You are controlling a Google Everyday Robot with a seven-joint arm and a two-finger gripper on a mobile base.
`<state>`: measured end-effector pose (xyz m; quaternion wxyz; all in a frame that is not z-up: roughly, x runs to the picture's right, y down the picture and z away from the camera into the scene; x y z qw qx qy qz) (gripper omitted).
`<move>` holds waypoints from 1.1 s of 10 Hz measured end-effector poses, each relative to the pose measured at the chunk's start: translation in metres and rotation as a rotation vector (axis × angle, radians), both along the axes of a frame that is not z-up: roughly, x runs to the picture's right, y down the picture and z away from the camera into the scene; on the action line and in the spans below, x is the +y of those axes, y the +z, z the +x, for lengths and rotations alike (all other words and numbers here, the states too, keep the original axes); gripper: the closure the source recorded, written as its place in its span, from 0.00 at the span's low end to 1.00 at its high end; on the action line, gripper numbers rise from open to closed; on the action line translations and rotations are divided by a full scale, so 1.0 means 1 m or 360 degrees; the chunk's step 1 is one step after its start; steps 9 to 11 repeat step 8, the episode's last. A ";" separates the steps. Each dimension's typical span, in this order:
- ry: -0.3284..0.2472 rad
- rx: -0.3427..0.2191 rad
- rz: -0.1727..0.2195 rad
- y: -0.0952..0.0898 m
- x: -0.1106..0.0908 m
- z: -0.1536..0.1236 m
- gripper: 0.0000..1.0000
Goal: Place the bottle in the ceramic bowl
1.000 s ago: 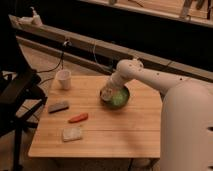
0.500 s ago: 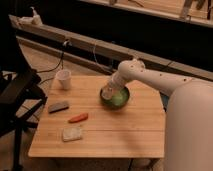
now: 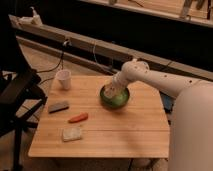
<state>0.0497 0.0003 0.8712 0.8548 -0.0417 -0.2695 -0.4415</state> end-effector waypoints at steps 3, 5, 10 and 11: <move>-0.0001 -0.0020 -0.0033 0.003 -0.001 -0.003 0.20; -0.0004 -0.0021 -0.0041 0.004 0.001 -0.002 0.27; 0.0002 -0.0004 -0.0042 0.005 0.002 -0.002 0.55; 0.0002 -0.0004 -0.0042 0.005 0.002 -0.002 0.55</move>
